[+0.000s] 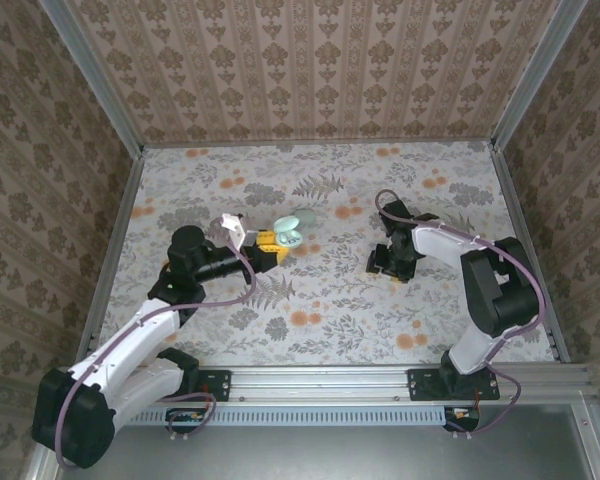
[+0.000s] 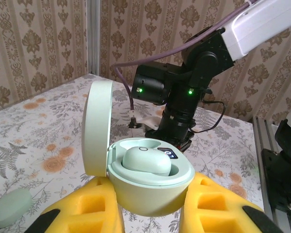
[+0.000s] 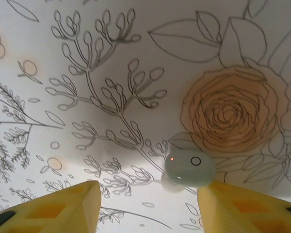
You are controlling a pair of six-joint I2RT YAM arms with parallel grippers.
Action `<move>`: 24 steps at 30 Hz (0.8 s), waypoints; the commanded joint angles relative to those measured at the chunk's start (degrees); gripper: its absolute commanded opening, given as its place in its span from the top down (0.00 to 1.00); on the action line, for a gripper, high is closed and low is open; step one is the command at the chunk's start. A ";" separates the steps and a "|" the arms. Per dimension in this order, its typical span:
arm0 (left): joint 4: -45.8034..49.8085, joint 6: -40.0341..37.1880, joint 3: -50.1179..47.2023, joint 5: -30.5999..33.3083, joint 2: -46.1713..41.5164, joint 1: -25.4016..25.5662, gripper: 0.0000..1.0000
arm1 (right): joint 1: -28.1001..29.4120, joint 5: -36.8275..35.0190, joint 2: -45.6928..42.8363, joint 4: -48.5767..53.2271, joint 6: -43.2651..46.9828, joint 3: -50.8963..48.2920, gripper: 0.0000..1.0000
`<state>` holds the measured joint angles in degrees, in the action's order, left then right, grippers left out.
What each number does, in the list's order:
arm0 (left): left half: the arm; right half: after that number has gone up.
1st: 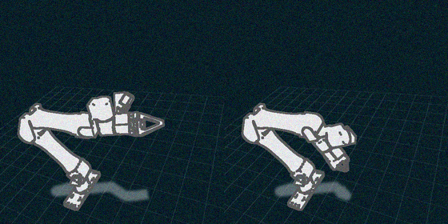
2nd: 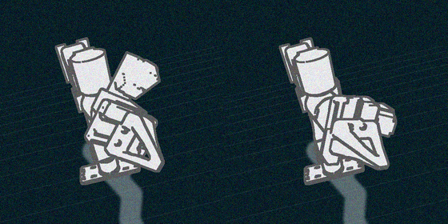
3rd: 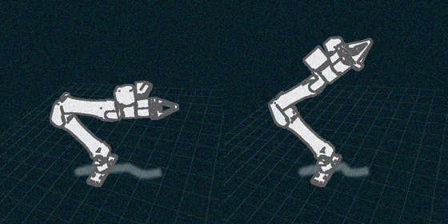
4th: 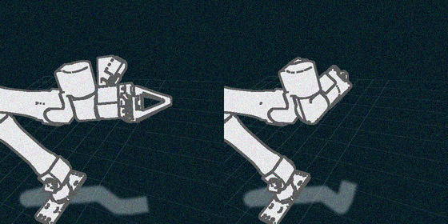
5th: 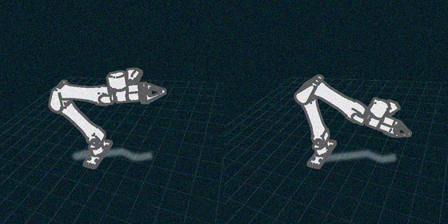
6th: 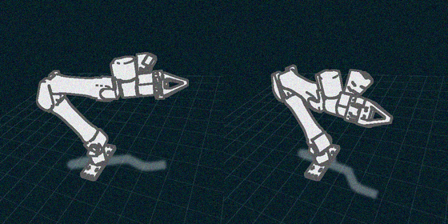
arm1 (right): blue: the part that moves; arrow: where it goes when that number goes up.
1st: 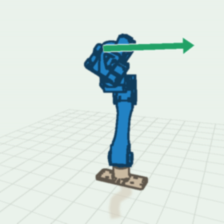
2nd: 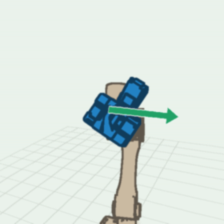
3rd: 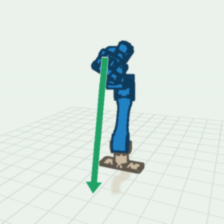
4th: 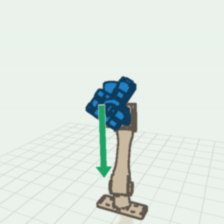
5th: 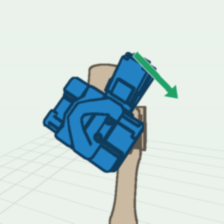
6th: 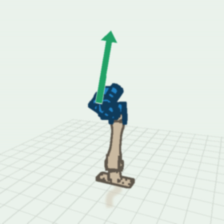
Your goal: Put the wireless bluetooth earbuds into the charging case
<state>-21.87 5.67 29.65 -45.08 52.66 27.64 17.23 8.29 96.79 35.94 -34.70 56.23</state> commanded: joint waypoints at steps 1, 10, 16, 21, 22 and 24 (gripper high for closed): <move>1.03 -1.62 1.11 -0.05 -1.34 -0.64 0.97 | -0.10 -0.91 1.91 0.34 1.42 2.96 0.44; 0.58 -1.60 1.20 -0.30 -0.69 -1.19 0.97 | 0.67 -3.19 4.87 4.73 5.47 8.68 0.45; 0.37 -1.60 1.29 -0.52 -0.28 -1.20 0.97 | 2.02 -8.64 5.05 9.48 7.63 11.87 0.46; -0.06 -1.58 1.22 -0.76 0.14 -1.23 0.97 | 3.29 -12.13 4.19 12.73 8.16 13.94 0.47; -0.24 -1.48 1.24 -0.82 0.40 -1.20 0.97 | 3.52 -12.54 4.19 13.22 8.15 14.30 0.47; -0.67 -1.26 1.29 -1.07 0.67 -1.19 0.97 | 4.10 -12.93 4.30 13.85 8.11 14.61 0.49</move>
<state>-21.21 5.30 29.65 -45.15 52.93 26.85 20.58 -1.37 101.34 45.65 -27.57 69.21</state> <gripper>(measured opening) 0.228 0.516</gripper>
